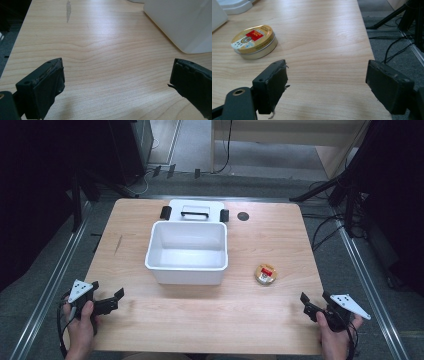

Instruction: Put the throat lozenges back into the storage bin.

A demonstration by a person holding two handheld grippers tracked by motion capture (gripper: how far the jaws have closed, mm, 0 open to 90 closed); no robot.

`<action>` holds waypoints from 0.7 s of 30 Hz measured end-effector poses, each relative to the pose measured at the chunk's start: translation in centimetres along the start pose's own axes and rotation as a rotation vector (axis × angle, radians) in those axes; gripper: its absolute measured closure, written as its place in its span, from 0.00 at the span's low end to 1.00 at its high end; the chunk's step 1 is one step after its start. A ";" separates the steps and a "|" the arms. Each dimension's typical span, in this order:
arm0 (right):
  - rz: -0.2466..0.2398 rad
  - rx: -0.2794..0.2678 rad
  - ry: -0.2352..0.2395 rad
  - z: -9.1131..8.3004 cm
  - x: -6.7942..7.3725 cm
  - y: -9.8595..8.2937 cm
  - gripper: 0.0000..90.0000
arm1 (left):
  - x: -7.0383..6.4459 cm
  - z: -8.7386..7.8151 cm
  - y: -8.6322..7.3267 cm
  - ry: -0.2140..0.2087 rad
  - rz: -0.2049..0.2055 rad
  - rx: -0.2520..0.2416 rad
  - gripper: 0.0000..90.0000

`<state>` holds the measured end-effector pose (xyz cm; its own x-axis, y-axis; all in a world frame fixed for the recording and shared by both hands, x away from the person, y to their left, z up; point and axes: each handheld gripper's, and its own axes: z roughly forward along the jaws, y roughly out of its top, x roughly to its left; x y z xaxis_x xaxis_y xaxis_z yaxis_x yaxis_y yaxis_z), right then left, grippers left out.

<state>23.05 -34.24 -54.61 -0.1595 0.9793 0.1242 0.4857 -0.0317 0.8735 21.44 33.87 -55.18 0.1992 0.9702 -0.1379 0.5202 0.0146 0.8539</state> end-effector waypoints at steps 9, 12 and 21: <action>-0.094 0.086 0.045 0.3 0.6 0.2 0.19 | 0.0 0.0 0.0 0.001 -0.003 -0.008 0.00; -0.078 0.125 0.059 0.3 0.7 0.9 0.19 | 0.0 0.0 0.0 0.001 -0.003 -0.005 0.00; -0.232 0.333 0.132 0.4 2.8 3.3 0.17 | -0.1 -0.1 -0.1 0.000 0.005 -0.007 0.00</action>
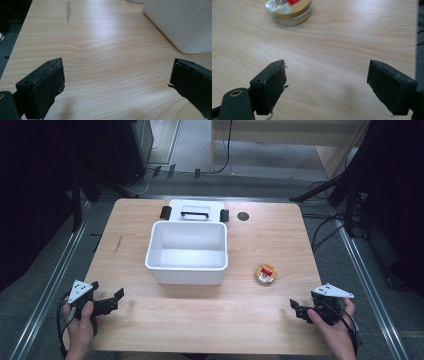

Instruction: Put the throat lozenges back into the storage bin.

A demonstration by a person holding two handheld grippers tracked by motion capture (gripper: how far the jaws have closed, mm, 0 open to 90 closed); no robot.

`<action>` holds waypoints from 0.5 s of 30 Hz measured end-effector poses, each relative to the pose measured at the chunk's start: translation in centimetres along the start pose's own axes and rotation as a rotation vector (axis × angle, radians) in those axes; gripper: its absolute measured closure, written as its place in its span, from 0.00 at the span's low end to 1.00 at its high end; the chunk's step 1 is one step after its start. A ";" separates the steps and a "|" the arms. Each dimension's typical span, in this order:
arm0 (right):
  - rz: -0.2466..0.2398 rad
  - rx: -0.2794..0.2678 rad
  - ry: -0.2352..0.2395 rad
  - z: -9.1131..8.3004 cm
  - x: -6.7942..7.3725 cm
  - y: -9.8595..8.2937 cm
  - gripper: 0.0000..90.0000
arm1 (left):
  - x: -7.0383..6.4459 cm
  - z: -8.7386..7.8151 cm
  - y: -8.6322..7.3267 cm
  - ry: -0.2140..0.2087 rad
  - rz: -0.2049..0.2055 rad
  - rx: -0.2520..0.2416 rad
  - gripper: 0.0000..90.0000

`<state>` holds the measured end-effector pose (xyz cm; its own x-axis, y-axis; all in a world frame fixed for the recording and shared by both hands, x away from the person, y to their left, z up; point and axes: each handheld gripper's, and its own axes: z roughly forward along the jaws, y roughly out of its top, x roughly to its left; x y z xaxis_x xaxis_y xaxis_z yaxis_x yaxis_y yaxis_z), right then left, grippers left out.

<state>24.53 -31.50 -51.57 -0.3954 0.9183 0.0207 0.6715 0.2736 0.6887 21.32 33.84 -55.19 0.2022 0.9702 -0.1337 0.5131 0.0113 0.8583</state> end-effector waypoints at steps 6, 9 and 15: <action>-0.102 0.183 -0.009 0.7 1.8 2.5 0.15 | 0.0 0.0 0.0 -0.007 -0.005 0.001 0.00; -0.144 0.265 -0.002 1.2 2.5 3.9 0.15 | 0.1 0.0 0.0 -0.008 -0.007 0.002 0.00; -0.194 0.407 -0.006 2.5 3.4 6.4 0.15 | 0.1 0.0 0.0 -0.008 -0.011 0.000 0.00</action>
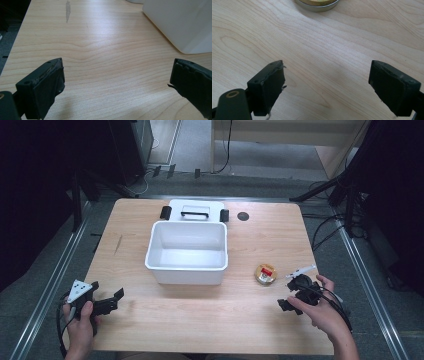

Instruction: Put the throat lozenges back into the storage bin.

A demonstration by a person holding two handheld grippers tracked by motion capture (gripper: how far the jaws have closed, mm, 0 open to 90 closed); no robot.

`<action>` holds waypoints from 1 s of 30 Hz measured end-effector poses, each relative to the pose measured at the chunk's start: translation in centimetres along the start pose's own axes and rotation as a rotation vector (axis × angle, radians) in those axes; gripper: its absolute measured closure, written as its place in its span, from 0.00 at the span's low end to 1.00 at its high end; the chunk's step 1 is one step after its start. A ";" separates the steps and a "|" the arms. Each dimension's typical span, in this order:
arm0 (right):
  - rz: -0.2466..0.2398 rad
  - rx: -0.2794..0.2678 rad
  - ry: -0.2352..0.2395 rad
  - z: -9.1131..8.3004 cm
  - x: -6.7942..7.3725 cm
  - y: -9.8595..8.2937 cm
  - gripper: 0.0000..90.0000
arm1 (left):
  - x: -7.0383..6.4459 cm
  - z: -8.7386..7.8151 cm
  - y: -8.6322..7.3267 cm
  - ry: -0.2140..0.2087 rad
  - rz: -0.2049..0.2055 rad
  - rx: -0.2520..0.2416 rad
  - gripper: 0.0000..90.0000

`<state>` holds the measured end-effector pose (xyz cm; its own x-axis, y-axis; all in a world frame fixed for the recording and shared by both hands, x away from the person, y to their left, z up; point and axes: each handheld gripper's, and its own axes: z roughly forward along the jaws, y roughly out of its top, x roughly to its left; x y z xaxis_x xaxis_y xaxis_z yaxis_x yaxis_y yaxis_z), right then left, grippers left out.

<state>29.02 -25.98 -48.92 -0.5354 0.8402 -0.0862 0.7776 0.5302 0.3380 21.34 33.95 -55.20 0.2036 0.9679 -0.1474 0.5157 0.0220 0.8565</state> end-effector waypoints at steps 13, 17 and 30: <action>-0.047 0.134 -0.011 0.6 0.6 4.2 0.11 | 0.1 0.0 0.0 -0.004 -0.002 0.005 0.00; -0.033 0.174 0.031 1.1 0.6 5.4 0.04 | 0.1 0.0 0.0 -0.004 -0.003 0.005 0.00; 0.016 0.165 -0.002 2.9 1.1 8.4 0.07 | 0.1 0.1 0.0 -0.007 -0.008 0.008 0.00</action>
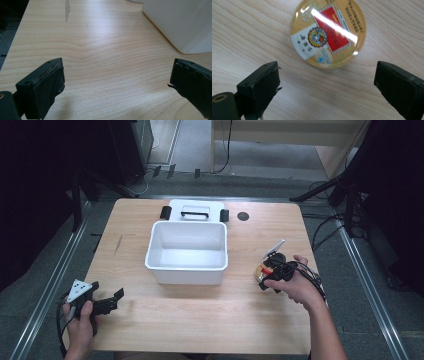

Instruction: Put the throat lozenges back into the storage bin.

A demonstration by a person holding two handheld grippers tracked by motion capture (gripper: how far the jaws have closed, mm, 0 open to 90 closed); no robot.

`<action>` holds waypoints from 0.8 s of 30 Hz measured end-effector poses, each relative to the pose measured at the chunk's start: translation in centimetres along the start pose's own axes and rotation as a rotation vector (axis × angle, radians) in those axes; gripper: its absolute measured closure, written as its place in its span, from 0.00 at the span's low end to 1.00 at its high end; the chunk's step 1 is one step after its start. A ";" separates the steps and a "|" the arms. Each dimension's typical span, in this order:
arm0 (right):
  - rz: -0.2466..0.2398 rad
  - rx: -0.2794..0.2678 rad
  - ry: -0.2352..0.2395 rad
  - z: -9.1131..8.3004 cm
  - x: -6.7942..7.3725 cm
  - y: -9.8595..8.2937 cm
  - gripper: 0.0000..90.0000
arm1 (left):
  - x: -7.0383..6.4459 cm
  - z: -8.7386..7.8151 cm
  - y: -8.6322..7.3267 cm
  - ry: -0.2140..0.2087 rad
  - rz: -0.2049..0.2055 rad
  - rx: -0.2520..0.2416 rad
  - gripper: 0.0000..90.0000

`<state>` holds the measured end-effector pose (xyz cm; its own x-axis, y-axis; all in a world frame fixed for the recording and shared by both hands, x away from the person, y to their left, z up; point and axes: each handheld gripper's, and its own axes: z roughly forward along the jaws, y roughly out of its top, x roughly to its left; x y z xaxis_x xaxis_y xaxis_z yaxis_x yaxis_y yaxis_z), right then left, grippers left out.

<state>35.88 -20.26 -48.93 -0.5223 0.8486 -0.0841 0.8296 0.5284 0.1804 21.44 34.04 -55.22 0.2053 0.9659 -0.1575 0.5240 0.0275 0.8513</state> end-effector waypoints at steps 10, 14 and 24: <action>0.043 0.010 -0.014 0.9 0.4 2.4 0.13 | 0.0 0.0 0.0 -0.001 0.001 0.001 0.00; 0.076 0.024 -0.031 1.5 0.4 3.1 0.14 | 0.0 0.0 0.0 -0.002 -0.001 0.001 0.00; 0.144 0.049 0.000 2.4 0.0 3.8 0.22 | 0.0 0.0 0.0 -0.003 0.000 0.002 0.00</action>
<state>39.52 -18.23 -50.55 -0.3973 0.9156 -0.0612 0.9045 0.4020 0.1424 21.47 34.06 -55.22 0.2074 0.9652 -0.1591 0.5259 0.0271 0.8501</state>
